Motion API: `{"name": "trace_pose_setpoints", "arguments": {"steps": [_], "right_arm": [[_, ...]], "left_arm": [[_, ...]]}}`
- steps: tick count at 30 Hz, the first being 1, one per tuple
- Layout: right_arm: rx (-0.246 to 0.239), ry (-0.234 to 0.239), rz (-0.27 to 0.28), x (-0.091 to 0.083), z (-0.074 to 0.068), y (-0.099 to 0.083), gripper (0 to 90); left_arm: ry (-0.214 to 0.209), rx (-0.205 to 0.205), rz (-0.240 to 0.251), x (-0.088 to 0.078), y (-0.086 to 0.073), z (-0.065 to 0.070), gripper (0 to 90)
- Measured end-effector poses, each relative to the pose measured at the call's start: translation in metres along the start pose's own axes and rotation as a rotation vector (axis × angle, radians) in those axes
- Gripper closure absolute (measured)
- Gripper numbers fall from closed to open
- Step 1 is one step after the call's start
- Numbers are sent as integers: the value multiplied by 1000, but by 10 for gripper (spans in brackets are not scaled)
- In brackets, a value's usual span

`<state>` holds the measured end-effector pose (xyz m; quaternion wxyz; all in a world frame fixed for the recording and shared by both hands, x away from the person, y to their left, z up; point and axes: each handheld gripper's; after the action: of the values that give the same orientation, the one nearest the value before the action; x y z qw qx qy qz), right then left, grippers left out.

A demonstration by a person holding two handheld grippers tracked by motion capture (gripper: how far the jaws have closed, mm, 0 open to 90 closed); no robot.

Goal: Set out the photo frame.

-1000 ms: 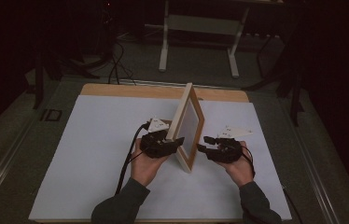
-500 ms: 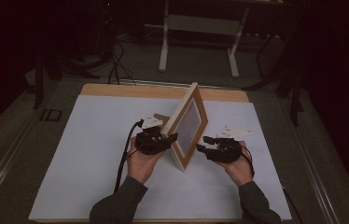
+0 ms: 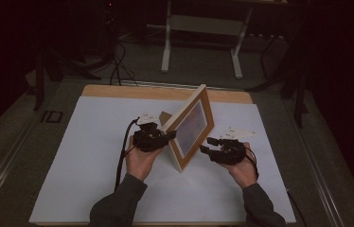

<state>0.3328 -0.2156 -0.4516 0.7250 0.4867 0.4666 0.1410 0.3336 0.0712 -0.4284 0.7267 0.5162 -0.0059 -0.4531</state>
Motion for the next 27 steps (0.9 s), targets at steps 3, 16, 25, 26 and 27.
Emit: {"name": "trace_pose_setpoints", "arguments": {"steps": [3,16,25,26,27], "right_arm": [[3,-8,-2,0,1,0,522],[0,-28,-1,-4,4,3,518],[-13,-51,-5,-6,10,10,518],[-13,-51,-5,-6,10,10,518],[-14,-55,-2,-7,10,11,515]], "left_arm": [[-20,4,-7,0,2,-4,701],[-97,3,-39,-1,10,-21,709],[-115,23,-67,-3,14,-27,711],[-117,23,-69,-3,15,-27,711],[-121,28,-71,-3,15,-28,711]]}}
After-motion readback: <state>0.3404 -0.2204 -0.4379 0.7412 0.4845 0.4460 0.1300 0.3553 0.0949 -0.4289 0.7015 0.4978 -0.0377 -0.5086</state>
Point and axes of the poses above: each handheld gripper's, and its own axes: x roughly forward along the jaws, y roughly out of its top, z roughly to its right, and after that the axes turned 11 degrees about -x, right-handed
